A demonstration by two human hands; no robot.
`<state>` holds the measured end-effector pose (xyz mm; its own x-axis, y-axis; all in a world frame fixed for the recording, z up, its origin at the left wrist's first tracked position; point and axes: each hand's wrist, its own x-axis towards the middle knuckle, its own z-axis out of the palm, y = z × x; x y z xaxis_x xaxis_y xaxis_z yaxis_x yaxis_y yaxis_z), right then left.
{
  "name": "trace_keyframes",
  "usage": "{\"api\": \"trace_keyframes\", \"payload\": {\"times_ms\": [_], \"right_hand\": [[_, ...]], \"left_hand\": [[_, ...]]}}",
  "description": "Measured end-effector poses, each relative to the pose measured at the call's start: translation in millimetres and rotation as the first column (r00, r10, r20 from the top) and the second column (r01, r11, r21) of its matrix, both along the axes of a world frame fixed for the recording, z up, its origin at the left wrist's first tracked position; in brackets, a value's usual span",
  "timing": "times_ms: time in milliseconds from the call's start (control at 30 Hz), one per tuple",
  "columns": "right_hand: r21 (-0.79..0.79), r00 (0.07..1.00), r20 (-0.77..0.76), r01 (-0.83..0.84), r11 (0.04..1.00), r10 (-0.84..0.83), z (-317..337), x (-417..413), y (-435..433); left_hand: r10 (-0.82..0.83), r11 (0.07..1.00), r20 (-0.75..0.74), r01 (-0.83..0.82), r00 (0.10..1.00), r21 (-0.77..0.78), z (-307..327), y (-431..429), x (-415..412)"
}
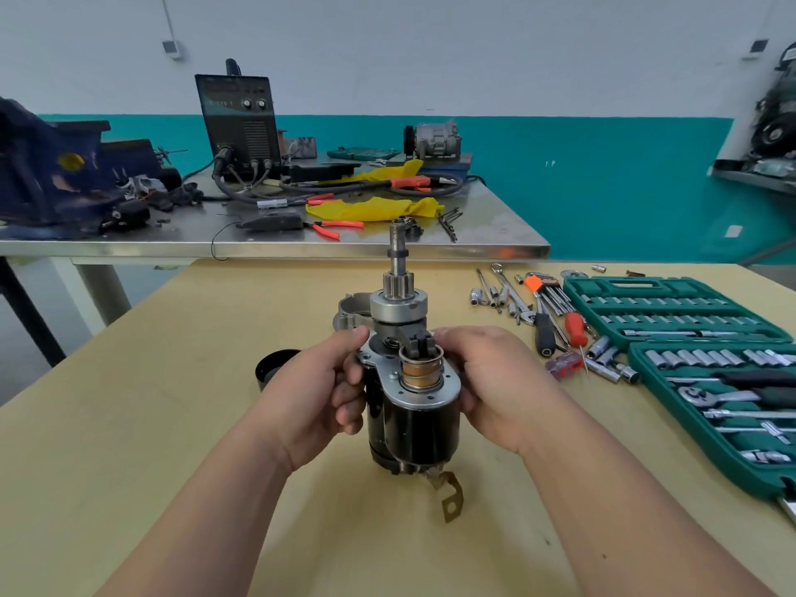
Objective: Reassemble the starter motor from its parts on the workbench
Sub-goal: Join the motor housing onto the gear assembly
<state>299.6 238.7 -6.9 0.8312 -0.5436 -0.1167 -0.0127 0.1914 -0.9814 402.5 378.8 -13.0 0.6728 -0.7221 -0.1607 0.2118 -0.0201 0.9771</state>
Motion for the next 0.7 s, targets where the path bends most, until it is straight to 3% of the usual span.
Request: {"api": "trace_keyframes", "payload": {"times_ms": [200,333,500,700], "right_hand": [[-0.125,0.999,-0.006,0.045,0.991,-0.046,2.4,-9.5,9.1],[-0.175,0.998,0.002,0.056,0.983,-0.056,2.0,-21.1,20.2],[-0.545,0.992,-0.124,-0.083,0.834,0.018,3.4,-36.8,8.7],[-0.507,0.978,-0.205,-0.139,0.85,0.038,15.7,-19.3,-2.3]], "left_hand": [[0.044,0.998,0.195,-0.053,0.98,0.04,-2.9,4.7,-12.8],[-0.071,0.997,0.15,0.063,0.986,0.054,3.9,10.6,-10.0],[-0.114,0.992,0.185,0.102,0.976,0.071,7.4,12.8,-1.8],[-0.174,0.985,0.24,0.173,0.955,0.026,10.6,5.5,7.1]]}}
